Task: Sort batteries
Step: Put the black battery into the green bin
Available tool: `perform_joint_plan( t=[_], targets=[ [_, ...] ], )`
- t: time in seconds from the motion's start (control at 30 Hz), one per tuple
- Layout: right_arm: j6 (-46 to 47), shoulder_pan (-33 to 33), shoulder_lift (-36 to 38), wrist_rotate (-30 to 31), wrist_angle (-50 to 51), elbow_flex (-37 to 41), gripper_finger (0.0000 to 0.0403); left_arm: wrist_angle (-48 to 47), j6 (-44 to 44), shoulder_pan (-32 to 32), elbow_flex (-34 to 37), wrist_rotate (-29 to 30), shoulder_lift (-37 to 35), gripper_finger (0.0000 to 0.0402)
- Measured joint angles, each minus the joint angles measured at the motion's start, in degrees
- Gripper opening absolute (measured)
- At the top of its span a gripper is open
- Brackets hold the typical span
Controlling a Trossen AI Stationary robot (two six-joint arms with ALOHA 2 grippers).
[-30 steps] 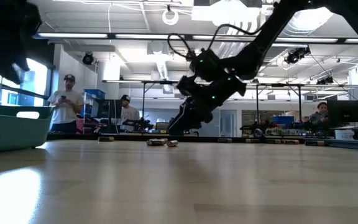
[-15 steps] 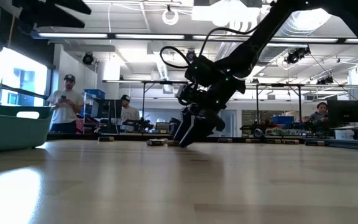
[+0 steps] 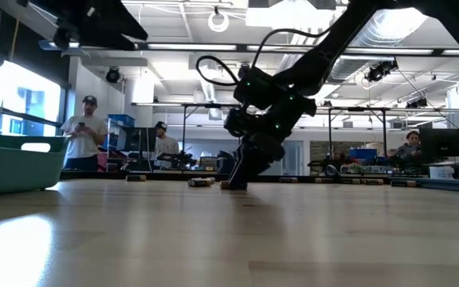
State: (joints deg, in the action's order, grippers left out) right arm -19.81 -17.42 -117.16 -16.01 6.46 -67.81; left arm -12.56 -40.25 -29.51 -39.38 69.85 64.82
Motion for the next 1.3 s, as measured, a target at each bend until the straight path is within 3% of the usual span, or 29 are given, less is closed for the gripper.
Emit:
perform_joint_plan(
  t=[0.2, 0.5, 0.6, 0.73, 0.87, 1.0, 1.3],
  targets=[
    [6.28, 2.83, 0.01, -0.2, -2.83, 0.54, 0.0028, 2.25, 0.03, 4.43, 0.0, -14.47, 3.61, 0.0188],
    [21.69, 7.79, -0.4, -5.02, -42.08, 10.88, 0.0027, 3.13, 0.88, 5.96, 0.2, -17.65, 8.34, 0.0188],
    [25.08, 8.8, -0.39, -5.12, -54.84, 13.65, 0.0027, 11.71, 4.1, 5.94, 2.51, -19.62, 8.86, 0.0189],
    [28.59, 8.87, 1.18, -4.64, -65.83, 16.39, 0.0027, 31.64, 10.81, 6.12, 9.2, -22.85, 8.95, 0.0197],
    [28.35, 7.95, 5.09, -4.07, -67.9, 19.24, 0.0027, 48.17, 17.39, 6.66, 15.6, -22.56, 8.95, 0.0217],
    [26.35, 8.3, 9.47, -5.41, -68.59, 20.37, 0.0027, 56.77, 23.29, 8.68, 18.07, -23.42, 9.08, 0.0233],
    [23.38, 11.21, 10.56, -8.65, -68.86, 16.17, 0.0027, 67.53, 37.11, 13.64, 16.0, -38.72, 9.05, 0.0228]
  ],
)
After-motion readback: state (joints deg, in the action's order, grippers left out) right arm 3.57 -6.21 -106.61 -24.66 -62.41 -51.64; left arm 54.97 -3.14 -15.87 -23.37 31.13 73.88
